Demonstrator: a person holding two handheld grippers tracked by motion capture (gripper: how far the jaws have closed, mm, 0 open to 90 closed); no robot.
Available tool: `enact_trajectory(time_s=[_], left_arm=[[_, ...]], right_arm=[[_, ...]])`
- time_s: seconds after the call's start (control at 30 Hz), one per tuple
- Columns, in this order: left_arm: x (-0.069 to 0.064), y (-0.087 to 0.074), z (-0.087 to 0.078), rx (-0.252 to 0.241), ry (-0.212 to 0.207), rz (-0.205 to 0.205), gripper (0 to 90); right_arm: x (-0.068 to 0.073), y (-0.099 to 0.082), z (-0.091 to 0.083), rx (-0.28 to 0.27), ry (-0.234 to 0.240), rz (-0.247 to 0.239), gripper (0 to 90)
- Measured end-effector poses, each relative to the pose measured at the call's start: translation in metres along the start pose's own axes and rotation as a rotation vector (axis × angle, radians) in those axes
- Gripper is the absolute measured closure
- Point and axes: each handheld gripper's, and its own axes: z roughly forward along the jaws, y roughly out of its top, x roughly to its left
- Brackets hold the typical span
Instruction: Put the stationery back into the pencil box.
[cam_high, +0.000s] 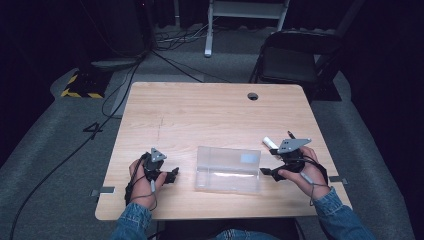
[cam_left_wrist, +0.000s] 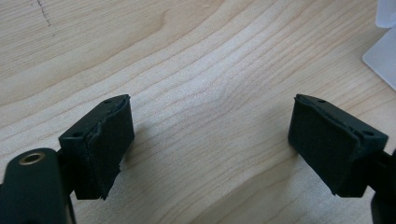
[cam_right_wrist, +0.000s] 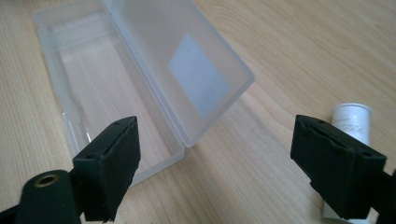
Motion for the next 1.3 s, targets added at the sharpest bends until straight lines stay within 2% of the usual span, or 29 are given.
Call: enact_trajectory(time_s=[0.2, 0.37, 0.47, 0.6, 0.67, 0.8, 1.0, 1.07, 1.23, 1.3], left_arm=[[0.000, 0.000, 0.000, -0.002, 0.000, 0.000, 14.6], [0.000, 0.000, 0.000, -0.001, 0.000, 0.002, 14.7], [0.000, -0.001, 0.000, -0.001, 0.005, 0.001, 14.8], [-0.001, -0.002, -0.001, -0.002, 0.006, -0.005, 14.9], [-0.001, -0.002, -0.002, -0.002, 0.008, -0.003, 14.9], [-0.002, -0.003, -0.002, -0.002, 0.009, -0.007, 14.9], [-0.002, -0.003, -0.003, 0.000, 0.009, -0.007, 14.9], [-0.002, -0.003, -0.003, 0.000, 0.009, -0.007, 14.9], [-0.003, -0.004, -0.004, -0.002, 0.011, -0.009, 14.9], [-0.003, -0.005, -0.004, -0.001, 0.012, -0.012, 14.9]], right_arm=[[-0.009, 0.001, -0.010, -0.029, -0.030, 0.023, 17.3], [-0.021, 0.003, -0.019, -0.050, -0.068, 0.050, 21.6], [-0.031, 0.002, -0.024, -0.043, -0.102, 0.071, 23.6], [-0.048, -0.001, -0.029, -0.047, -0.170, 0.132, 26.1], [-0.056, -0.003, -0.028, -0.059, -0.207, 0.174, 29.8], [-0.068, -0.007, -0.026, -0.044, -0.218, 0.190, 36.0], [-0.091, -0.015, -0.021, -0.043, -0.256, 0.242, 44.9], [-0.097, -0.019, -0.019, -0.025, -0.269, 0.260, 48.8], [-0.111, -0.025, -0.015, -0.010, -0.336, 0.275, 56.7], [-0.115, -0.027, -0.013, -0.004, -0.344, 0.286, 57.6]])
